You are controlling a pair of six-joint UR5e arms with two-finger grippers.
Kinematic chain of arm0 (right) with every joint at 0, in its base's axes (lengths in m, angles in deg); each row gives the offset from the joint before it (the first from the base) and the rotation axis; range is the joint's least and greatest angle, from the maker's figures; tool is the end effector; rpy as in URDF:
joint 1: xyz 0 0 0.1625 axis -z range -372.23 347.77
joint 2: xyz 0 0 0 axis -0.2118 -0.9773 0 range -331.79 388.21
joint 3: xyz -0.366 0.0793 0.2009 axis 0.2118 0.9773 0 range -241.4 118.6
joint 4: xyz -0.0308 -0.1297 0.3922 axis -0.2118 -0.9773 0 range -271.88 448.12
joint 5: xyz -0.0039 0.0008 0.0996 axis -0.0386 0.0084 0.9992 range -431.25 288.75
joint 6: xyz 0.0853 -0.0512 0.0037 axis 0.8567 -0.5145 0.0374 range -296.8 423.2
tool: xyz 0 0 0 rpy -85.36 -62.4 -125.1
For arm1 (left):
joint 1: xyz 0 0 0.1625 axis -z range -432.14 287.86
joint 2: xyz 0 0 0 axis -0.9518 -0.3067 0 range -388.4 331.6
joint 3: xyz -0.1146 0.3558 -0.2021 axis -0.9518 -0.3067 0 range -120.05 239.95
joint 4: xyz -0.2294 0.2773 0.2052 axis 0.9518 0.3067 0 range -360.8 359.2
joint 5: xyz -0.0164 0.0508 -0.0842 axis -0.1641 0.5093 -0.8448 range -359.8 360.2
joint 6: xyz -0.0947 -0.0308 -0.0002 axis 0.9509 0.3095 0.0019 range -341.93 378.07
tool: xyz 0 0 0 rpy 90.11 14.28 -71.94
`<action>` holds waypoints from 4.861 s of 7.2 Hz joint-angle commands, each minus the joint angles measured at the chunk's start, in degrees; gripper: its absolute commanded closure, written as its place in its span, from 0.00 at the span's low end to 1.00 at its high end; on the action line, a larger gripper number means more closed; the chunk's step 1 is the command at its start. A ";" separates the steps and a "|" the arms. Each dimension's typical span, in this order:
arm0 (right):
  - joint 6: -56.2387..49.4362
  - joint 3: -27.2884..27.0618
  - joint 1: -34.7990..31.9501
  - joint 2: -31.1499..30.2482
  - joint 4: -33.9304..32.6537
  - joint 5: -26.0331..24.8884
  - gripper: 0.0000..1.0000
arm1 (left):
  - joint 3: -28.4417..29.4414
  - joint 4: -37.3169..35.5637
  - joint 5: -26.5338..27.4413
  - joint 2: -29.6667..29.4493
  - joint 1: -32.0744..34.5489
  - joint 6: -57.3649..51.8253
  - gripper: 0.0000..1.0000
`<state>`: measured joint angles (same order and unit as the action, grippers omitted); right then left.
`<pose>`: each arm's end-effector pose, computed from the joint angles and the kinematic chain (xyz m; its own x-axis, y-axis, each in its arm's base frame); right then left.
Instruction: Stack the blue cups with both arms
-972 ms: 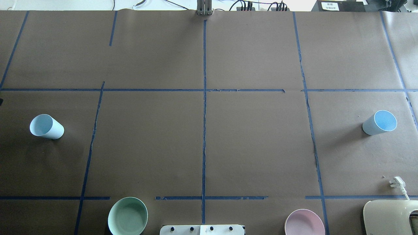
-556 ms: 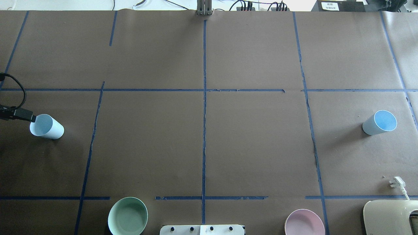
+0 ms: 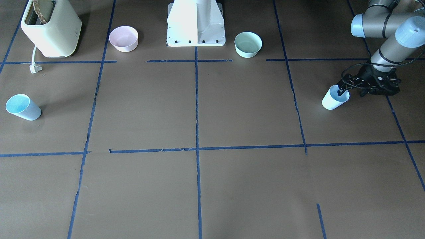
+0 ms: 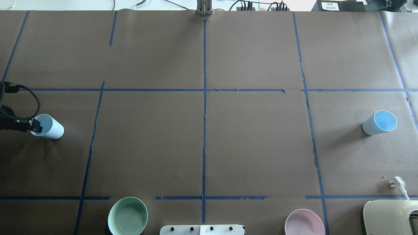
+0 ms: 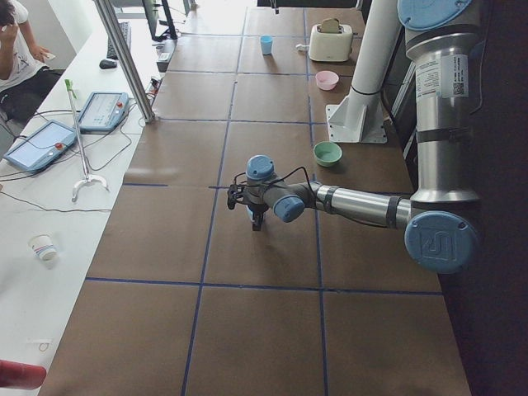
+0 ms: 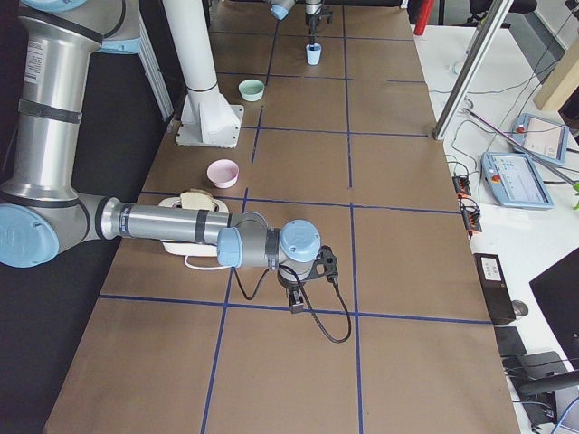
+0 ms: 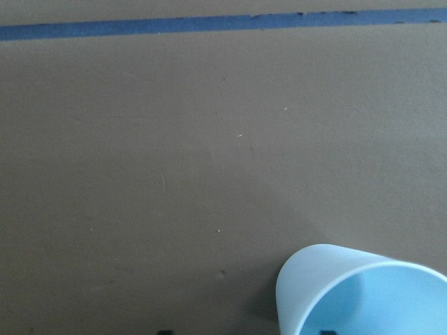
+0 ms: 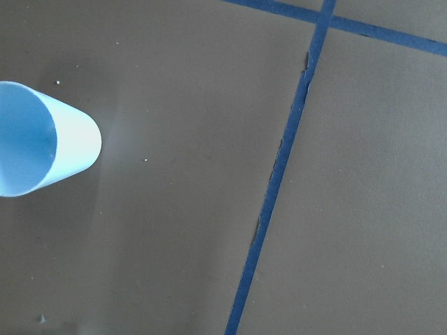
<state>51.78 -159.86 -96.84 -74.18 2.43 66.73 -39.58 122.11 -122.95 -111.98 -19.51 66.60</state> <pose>0.0215 -0.4040 0.6704 0.6342 -0.2635 0.7269 0.2239 0.9624 0.1536 0.2250 -0.4244 0.5723 0.6792 0.0241 -0.7336 0.0272 0.9979 0.0580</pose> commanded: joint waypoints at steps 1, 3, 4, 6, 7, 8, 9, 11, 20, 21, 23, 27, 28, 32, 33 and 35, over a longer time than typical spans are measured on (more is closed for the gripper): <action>0.00 0.03 -0.02 0.00 0.09 0.00 0.00 | 0.03 0.04 -0.33 -0.53 -0.60 1.39 0.97; 0.09 0.03 -0.03 0.00 0.09 0.00 0.00 | -1.19 -0.83 -1.55 -2.89 -0.60 1.57 1.00; 0.09 0.03 -0.03 0.00 0.09 0.00 0.00 | -1.11 -2.23 -5.65 -5.78 -0.60 1.74 1.00; 0.09 0.03 -0.03 0.00 0.09 0.00 0.00 | -1.46 -12.46 -6.13 -18.04 -0.68 5.84 1.00; 0.09 0.03 -0.03 0.00 0.09 0.00 0.00 | -1.37 -18.96 -5.78 -25.16 -3.21 8.92 1.00; 0.09 0.03 -0.03 0.00 0.09 0.00 0.00 | -0.59 -22.07 -2.47 -30.80 -7.41 14.69 1.00; 0.26 0.03 -0.03 0.00 0.09 0.00 0.00 | 2.90 -22.28 3.91 -36.86 -13.63 21.02 1.00; 0.44 0.03 -0.03 0.00 0.09 0.00 0.00 | 16.93 -22.02 11.16 -51.62 -19.73 28.61 1.00; 0.53 -0.06 -0.03 0.17 0.61 0.00 0.00 | 14.13 -31.10 10.50 -54.15 -18.90 19.21 0.00; 0.53 -0.06 -0.03 0.09 1.22 -0.09 0.00 | 8.00 -35.94 5.78 -50.49 -15.05 12.79 0.00; 0.53 -0.23 -0.03 0.17 1.66 -0.09 0.00 | -0.99 -36.61 -2.67 -37.16 -3.82 -4.83 0.00; 7.03 -1.81 0.15 0.61 2.81 0.00 0.00 | 3.09 -36.52 -10.87 -15.61 27.98 -54.04 0.00; 13.21 -4.69 1.11 0.70 2.81 0.00 0.00 | 4.41 -36.52 -11.05 -10.95 33.10 -59.64 0.00; 34.83 -6.83 8.74 -0.09 14.27 -2.81 0.00 | 4.17 -32.74 -20.54 -2.30 36.93 -59.87 0.00; 39.51 -4.56 10.85 0.09 20.50 -4.99 0.00 | 3.90 -32.74 -20.72 -2.29 37.11 -59.87 0.00; 46.37 0.72 16.20 0.88 30.19 -7.89 0.00 | 3.46 -32.74 -20.81 -2.21 37.28 -59.78 0.00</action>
<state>93.48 -161.90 -83.98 -73.69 26.64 60.89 -35.94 89.35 -143.65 -114.29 17.65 6.79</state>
